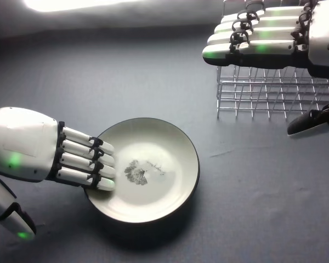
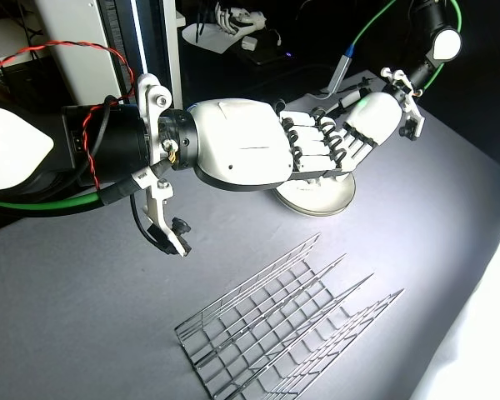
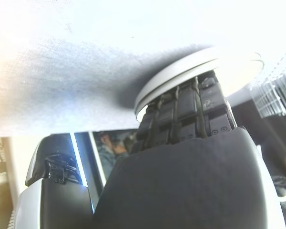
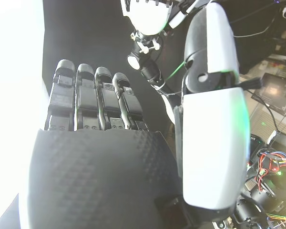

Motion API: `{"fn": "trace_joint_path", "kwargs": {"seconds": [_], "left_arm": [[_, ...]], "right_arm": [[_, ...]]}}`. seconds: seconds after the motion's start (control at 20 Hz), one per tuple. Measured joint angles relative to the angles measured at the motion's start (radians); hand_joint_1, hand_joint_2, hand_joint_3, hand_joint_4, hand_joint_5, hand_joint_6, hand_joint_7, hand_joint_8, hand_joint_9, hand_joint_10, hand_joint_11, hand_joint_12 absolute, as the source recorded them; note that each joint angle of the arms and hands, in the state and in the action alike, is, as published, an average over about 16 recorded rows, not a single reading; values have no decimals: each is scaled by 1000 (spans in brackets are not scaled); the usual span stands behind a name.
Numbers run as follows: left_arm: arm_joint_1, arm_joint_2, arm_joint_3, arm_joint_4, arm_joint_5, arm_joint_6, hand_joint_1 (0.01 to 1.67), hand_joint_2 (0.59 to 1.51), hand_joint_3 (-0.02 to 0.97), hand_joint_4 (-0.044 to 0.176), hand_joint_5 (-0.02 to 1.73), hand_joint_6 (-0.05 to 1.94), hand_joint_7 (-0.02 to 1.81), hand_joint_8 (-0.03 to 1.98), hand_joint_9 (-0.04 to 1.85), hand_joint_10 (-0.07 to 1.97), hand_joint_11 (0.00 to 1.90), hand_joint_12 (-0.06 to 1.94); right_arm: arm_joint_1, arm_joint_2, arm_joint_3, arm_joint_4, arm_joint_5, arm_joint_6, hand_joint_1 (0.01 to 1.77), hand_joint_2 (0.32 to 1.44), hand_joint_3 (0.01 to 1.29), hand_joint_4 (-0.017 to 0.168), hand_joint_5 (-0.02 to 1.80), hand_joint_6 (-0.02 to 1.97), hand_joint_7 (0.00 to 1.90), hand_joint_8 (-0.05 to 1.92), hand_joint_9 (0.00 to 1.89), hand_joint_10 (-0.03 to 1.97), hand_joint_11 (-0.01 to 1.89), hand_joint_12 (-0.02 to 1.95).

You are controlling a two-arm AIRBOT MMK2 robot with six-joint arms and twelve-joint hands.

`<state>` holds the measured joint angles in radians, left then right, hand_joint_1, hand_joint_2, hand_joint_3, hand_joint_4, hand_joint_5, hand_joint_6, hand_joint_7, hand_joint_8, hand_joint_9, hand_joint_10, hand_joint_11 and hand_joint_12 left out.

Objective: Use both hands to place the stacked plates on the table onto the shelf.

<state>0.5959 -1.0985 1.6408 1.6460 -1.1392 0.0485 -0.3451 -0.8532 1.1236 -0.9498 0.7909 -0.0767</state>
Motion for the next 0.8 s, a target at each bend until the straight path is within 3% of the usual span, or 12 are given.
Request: {"fn": "trace_joint_path", "kwargs": {"seconds": [0.3, 0.8], "left_arm": [[34, -7, -30, -38, 13, 14, 13, 1112, 19, -8, -6, 5, -6, -11, 6, 1, 13, 1], [64, -34, -119, -114, 62, 44, 14, 1109, 19, -8, -9, -24, -12, -22, -10, -11, 12, 0]], "right_arm": [[-3, 0, -1, 1, 2, -1, 1136, 938, 21, -3, 20, 26, 14, 7, 12, 17, 21, 14], [-15, 0, -10, 3, 9, -4, 1161, 936, 21, -2, 20, 27, 14, 7, 13, 18, 20, 13]]}}
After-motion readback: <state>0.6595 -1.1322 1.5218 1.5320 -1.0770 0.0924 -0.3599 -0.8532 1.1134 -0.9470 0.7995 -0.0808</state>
